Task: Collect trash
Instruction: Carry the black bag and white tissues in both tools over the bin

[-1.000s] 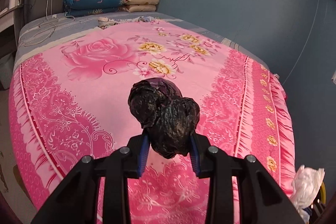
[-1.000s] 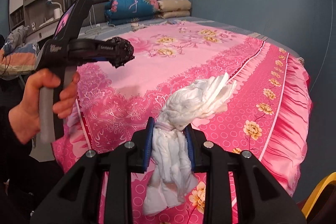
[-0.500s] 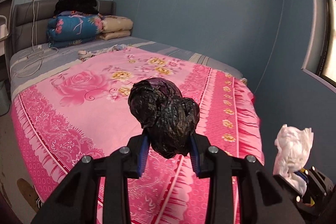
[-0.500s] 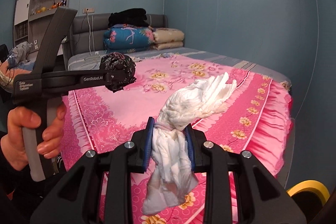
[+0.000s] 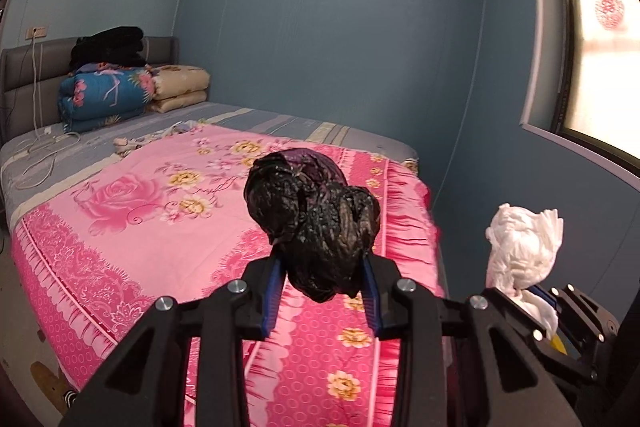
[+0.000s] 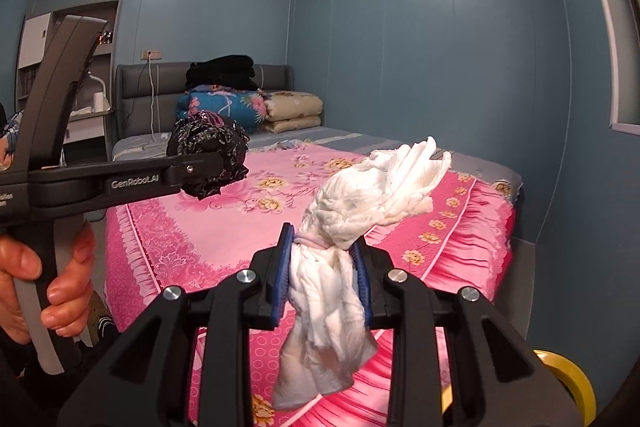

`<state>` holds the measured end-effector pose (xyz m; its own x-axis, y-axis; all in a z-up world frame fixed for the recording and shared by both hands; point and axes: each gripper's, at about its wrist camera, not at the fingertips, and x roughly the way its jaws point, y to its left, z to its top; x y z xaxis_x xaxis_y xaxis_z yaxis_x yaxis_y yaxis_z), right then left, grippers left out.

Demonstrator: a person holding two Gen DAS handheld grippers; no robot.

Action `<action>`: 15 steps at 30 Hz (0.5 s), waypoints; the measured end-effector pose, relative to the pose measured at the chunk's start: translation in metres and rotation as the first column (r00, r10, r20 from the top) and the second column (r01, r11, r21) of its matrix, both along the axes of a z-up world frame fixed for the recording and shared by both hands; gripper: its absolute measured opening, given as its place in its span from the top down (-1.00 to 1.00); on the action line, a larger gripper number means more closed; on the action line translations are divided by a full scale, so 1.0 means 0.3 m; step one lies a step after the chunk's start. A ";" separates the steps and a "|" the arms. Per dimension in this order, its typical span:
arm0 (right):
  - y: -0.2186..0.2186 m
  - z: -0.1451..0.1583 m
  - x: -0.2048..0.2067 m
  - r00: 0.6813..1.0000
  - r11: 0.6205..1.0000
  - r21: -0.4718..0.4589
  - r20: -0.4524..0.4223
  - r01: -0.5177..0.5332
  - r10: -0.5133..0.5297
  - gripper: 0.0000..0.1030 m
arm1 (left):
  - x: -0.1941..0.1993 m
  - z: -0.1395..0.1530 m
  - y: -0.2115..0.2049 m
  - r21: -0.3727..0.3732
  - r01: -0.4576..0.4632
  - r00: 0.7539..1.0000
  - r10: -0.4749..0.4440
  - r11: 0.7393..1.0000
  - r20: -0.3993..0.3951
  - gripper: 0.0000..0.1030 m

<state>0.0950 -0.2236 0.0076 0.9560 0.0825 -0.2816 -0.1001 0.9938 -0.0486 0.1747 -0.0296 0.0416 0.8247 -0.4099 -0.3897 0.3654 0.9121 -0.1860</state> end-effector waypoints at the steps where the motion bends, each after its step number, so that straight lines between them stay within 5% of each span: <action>1: -0.021 0.011 -0.016 1.000 1.000 0.002 0.005 0.015 -0.015 0.48 | -0.015 0.010 -0.016 0.002 0.014 1.000 -0.014 1.000 0.008 0.39; 15: -0.179 0.128 -0.207 0.984 0.988 0.029 0.090 0.150 -0.152 0.47 | -0.186 0.105 -0.230 0.010 0.175 0.980 -0.175 0.984 0.098 0.38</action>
